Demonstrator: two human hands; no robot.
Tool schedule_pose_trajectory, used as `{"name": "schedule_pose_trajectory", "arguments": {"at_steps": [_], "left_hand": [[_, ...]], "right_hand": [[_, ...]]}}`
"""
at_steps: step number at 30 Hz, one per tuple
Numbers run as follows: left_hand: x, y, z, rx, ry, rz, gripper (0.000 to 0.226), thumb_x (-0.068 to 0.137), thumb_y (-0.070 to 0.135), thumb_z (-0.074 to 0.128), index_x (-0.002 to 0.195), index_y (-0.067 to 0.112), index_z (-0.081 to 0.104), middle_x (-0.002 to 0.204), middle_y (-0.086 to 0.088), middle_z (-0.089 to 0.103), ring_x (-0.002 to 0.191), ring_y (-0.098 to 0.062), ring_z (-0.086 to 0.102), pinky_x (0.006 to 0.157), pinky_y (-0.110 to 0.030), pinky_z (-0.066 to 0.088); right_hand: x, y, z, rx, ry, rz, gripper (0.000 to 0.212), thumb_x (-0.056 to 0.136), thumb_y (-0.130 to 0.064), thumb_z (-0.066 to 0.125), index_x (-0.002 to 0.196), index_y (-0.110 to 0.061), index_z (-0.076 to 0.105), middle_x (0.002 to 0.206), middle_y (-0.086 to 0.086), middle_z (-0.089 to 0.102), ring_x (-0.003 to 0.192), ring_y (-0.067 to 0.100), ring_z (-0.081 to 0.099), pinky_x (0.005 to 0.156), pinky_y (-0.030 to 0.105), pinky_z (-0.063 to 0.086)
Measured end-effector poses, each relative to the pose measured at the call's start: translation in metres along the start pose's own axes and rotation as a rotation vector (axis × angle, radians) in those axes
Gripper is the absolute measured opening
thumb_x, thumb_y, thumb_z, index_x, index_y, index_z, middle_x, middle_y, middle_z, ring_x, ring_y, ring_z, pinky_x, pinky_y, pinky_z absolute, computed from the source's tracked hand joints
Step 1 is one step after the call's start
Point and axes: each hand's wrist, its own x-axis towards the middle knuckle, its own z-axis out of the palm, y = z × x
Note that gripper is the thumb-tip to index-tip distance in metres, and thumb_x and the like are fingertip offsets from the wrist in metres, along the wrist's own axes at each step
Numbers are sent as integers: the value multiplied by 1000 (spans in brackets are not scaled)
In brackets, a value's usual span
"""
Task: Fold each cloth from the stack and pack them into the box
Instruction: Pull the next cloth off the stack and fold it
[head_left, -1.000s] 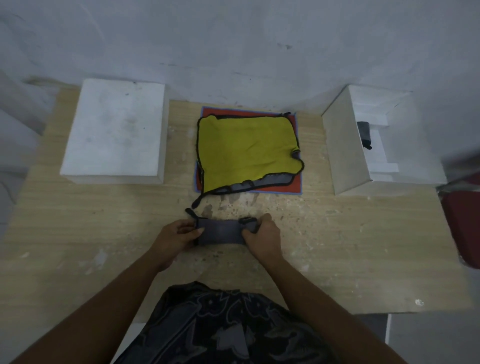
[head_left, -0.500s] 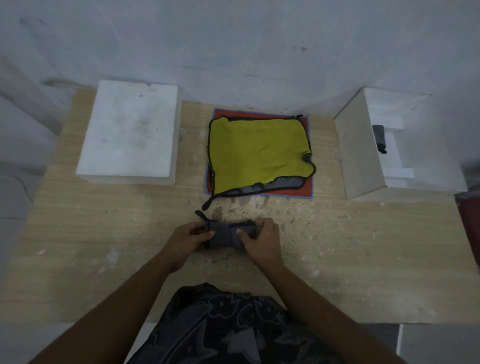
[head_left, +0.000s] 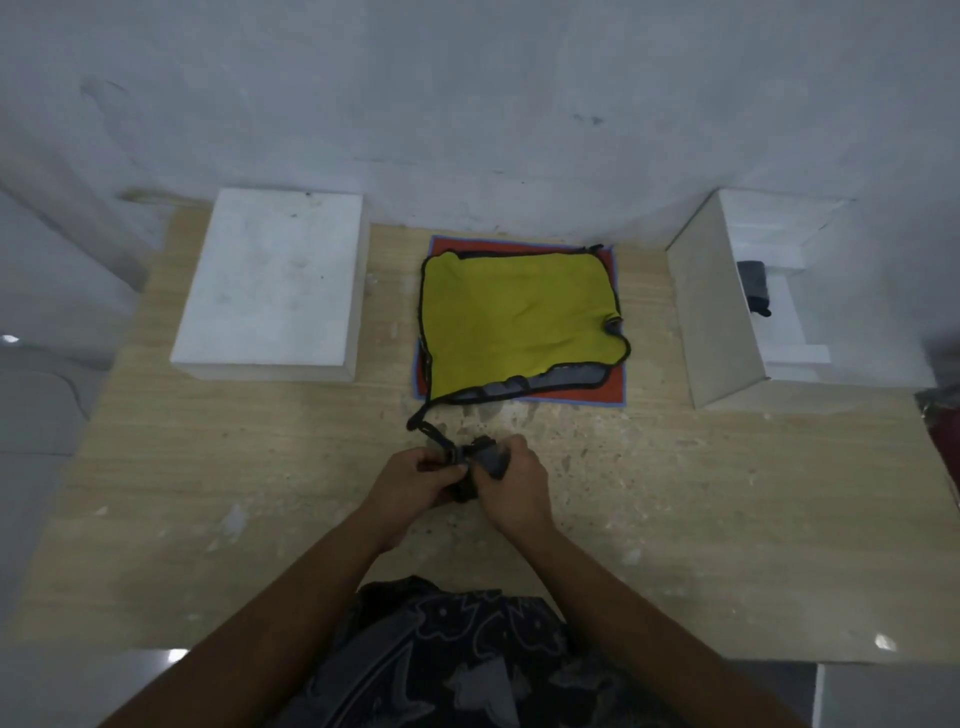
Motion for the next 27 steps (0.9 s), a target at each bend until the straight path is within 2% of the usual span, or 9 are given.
{"name": "schedule_pose_trajectory", "arguments": {"at_steps": [4, 7, 9, 12, 15, 17, 20, 24, 27], "left_hand": [[-9, 13, 17, -21, -35, 34, 32, 87, 34, 64, 102, 6, 69, 104, -13, 72, 96, -24, 71, 89, -38, 57], [-14, 22, 36, -20, -35, 61, 43, 80, 51, 61, 97, 13, 71, 101, -9, 73, 95, -22, 71, 86, -36, 57], [-17, 25, 51, -3, -31, 124, 41, 77, 50, 66, 96, 15, 74, 97, -6, 75, 92, -20, 72, 82, -33, 58], [-14, 30, 72, -30, 28, 152, 30, 80, 34, 73, 101, 12, 74, 97, -6, 76, 91, -20, 73, 75, -31, 61], [-10, 42, 98, -74, 32, 129, 32, 82, 28, 72, 108, 10, 71, 101, -5, 75, 91, -19, 73, 74, -28, 61], [-7, 52, 117, -117, -19, 164, 31, 87, 26, 67, 112, 8, 68, 104, -8, 74, 95, -21, 71, 80, -31, 60], [-9, 69, 154, -163, -110, 233, 34, 87, 24, 65, 114, 3, 67, 109, -12, 73, 101, -26, 70, 88, -38, 57], [-1, 88, 204, -92, -156, 348, 30, 88, 20, 64, 116, 11, 67, 114, -6, 72, 107, -23, 67, 93, -39, 54], [10, 107, 239, 74, -173, 402, 28, 82, 36, 69, 106, 22, 72, 103, -2, 74, 100, -19, 69, 85, -34, 57]], "right_hand": [[-7, 3, -21, 130, 36, -89, 24, 98, -33, 45, 103, -13, 58, 101, 5, 57, 87, 16, 56, 72, 24, 46], [-14, 8, -40, 123, 48, -192, 24, 99, -15, 42, 113, -8, 60, 109, 5, 58, 90, 11, 54, 74, 7, 40], [-19, 10, -55, 182, 47, -220, 21, 98, -8, 44, 110, -10, 61, 104, -2, 60, 86, 0, 55, 72, 2, 41], [-21, 14, -82, 328, 51, -237, 17, 93, -1, 49, 97, -11, 62, 95, -9, 64, 88, -3, 60, 74, 7, 45], [-17, 20, -113, 538, 139, -139, 9, 89, -7, 61, 95, -13, 61, 97, -1, 67, 91, 5, 64, 76, 16, 51], [-9, 28, -135, 652, 178, 31, 22, 86, -21, 67, 106, -16, 58, 106, 0, 64, 98, 9, 63, 81, 25, 54], [8, 35, -171, 883, -21, 205, 44, 86, -34, 65, 124, -18, 50, 118, 3, 63, 105, 17, 65, 86, 39, 57], [30, 41, -218, 921, 35, 116, 44, 87, -23, 67, 126, -14, 50, 112, 11, 69, 98, 20, 69, 86, 42, 57], [49, 48, -259, 927, 145, 30, 38, 87, -13, 65, 122, -11, 51, 107, 12, 70, 96, 23, 70, 80, 38, 58]]}}
